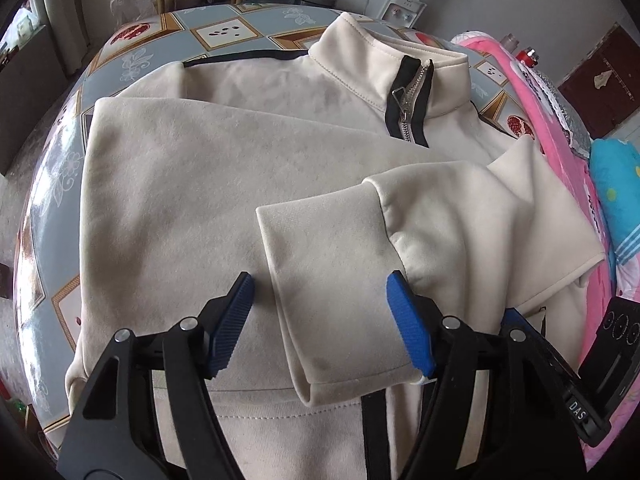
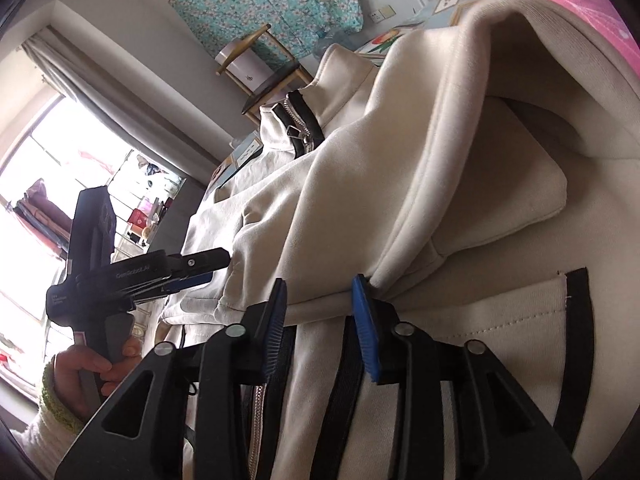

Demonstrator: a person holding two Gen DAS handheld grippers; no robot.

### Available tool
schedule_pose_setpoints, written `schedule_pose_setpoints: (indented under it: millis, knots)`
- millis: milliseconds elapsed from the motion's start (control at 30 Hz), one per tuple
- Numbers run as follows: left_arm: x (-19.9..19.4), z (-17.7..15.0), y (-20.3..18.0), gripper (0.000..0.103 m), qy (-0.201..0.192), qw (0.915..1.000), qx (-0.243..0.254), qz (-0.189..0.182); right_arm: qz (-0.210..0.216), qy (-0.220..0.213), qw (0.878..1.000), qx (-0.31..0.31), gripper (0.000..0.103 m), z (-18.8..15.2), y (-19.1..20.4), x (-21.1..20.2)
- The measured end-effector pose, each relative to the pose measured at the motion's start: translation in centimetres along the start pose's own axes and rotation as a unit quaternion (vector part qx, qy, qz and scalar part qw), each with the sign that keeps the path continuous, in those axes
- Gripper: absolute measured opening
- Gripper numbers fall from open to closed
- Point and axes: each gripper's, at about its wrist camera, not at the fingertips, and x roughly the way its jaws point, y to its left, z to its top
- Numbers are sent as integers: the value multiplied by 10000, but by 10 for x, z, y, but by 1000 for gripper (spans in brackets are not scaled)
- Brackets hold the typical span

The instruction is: Fold large clothes

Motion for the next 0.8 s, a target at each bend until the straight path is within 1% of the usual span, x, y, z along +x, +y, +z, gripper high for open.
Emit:
schedule_pose_setpoints:
  millis: [67, 100, 133, 167, 233, 267, 333, 433, 500, 633, 733, 800]
  knots:
    - [1, 0, -6, 64, -43, 9998, 165, 121, -51, -28, 9999, -138, 45, 0, 4, -2]
    - [1, -1, -9, 56, -79, 9994, 283, 190, -95, -45, 9997, -221, 47, 0, 8, -2]
    - [1, -1, -12, 45, -111, 9988, 391, 275, -126, -57, 9995, -281, 48, -1, 9, -3]
    - [0, -2, -14, 39, -144, 9981, 485, 353, -151, -67, 9993, -336, 49, -1, 11, -4]
    - [-2, -2, -14, 12, -211, 9965, 620, 513, -159, -83, 9991, -394, 49, -1, 12, -5]
    - [-5, -2, -14, 8, -239, 9959, 675, 549, -160, -91, 9990, -400, 49, -2, 12, -6]
    - [-13, -2, -13, 7, -285, 9959, 753, 421, -123, -108, 9991, -394, 49, -1, 11, -7]
    - [-30, -8, -20, 7, -526, 9916, 1066, 513, -98, -111, 9993, -349, 49, -1, 9, -7]
    - [-40, -11, -25, 6, -632, 9901, 1160, 476, -86, -126, 9993, -329, 49, -1, 8, -9]
    - [-57, -11, -29, 5, -836, 9888, 1175, 377, -66, -160, 9994, -310, 49, -2, 7, -12]
    - [-70, -6, -28, 5, -973, 9892, 1062, 270, -43, -197, 9993, -307, 50, -1, 8, -12]
    - [-82, -2, -24, 5, -1123, 9882, 1001, 272, -26, -222, 9991, -352, 54, -1, 10, -13]
